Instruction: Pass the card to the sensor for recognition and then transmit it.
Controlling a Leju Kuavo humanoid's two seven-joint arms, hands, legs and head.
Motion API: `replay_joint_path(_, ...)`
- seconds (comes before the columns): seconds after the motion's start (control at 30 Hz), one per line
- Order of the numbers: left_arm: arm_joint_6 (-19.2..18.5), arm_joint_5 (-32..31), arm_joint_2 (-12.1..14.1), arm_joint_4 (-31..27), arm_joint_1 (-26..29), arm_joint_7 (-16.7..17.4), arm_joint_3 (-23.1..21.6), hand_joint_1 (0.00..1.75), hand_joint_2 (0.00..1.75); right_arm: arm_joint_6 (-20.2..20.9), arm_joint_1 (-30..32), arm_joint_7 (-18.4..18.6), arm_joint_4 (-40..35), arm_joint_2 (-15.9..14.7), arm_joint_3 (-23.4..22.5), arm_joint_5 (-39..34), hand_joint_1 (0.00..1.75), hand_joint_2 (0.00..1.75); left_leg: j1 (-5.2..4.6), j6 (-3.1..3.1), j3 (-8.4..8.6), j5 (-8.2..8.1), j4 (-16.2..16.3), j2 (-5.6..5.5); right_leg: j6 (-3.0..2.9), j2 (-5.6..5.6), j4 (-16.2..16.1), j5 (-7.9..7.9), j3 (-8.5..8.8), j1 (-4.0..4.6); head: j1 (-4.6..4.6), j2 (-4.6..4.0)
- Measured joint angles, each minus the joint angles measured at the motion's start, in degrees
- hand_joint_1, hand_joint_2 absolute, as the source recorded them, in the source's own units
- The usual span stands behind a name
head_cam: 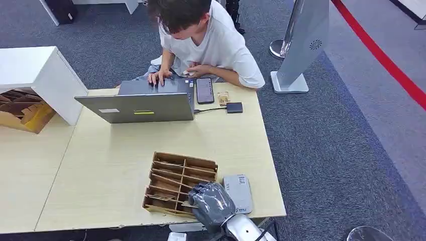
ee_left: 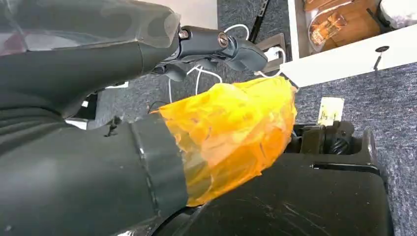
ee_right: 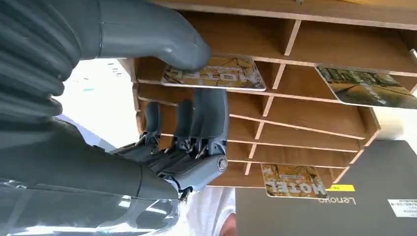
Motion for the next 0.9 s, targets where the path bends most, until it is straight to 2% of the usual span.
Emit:
replay_joint_path(0.13,0.00,-0.11,0.00,0.00,0.00,0.00,0.00,0.00,0.00,-0.15,-0.02,0.13,0.07,0.04,0.00,-0.15,1.48,1.75,0.00,0.00,0.00,0.00,0.00,0.00,0.00,0.00,0.00,0.00,0.00,0.00,0.00,0.00)
replay_joint_path(0.17,-0.02,-0.11,-0.04,0.00,0.00,0.00,0.00,0.00,0.00,-0.31,-0.02,0.13,0.09,0.04,0.00,-0.15,1.62,1.75,0.00,0.00,0.00,0.00,0.00,0.00,0.00,0.00,0.00,0.00,0.00,0.00,0.00,0.00)
replay_joint_path(0.27,-0.20,-0.26,-0.13,0.00,-0.01,0.00,0.00,0.00,0.00,-1.07,-0.02,-0.07,0.20,0.04,0.00,-0.22,1.69,1.75,0.00,0.00,0.00,0.00,0.00,0.00,0.00,0.00,0.00,0.00,0.00,0.00,0.00,0.00)
replay_joint_path(0.4,-0.33,-0.50,-0.13,0.00,-0.02,0.00,0.00,0.00,0.00,-2.03,0.00,-0.39,0.44,0.07,0.00,-0.31,1.68,1.75,0.00,0.00,0.00,0.00,0.00,0.00,0.00,0.00,0.00,0.00,0.00,0.00,0.00,0.00)
replay_joint_path(0.57,-0.48,-0.70,-0.13,0.00,-0.05,-0.02,0.00,0.00,0.00,-3.47,0.05,-1.14,0.46,0.07,-0.02,-0.31,1.75,1.75,0.00,0.00,0.00,0.00,0.00,0.00,0.00,0.00,0.00,0.00,-0.01,0.00,0.00,0.00)
replay_joint_path(0.67,-0.52,-0.83,-0.13,0.00,-0.06,-0.24,0.00,0.00,0.00,-4.22,0.05,-1.42,0.44,0.07,-0.02,-0.28,1.71,1.75,0.00,0.00,0.00,0.00,0.00,0.00,0.00,0.00,0.00,0.00,-0.01,0.00,0.00,0.00)
replay_joint_path(0.8,-0.48,-1.05,-0.15,0.00,-0.12,-0.24,0.00,0.00,0.00,-0.03,-0.71,-1.95,-0.35,1.40,-0.83,1.09,1.71,1.75,0.00,0.00,0.01,0.00,0.00,0.01,0.00,0.04,0.00,0.00,-0.01,0.00,0.00,0.00)
replay_joint_path(0.9,-0.48,-1.11,-0.24,0.00,-0.16,-0.24,0.00,0.00,0.00,0.74,-0.84,-2.10,-0.68,1.99,-1.33,1.42,1.73,1.75,0.00,0.00,0.00,0.00,0.00,0.00,0.00,0.00,0.00,0.00,0.00,0.00,0.02,0.00)
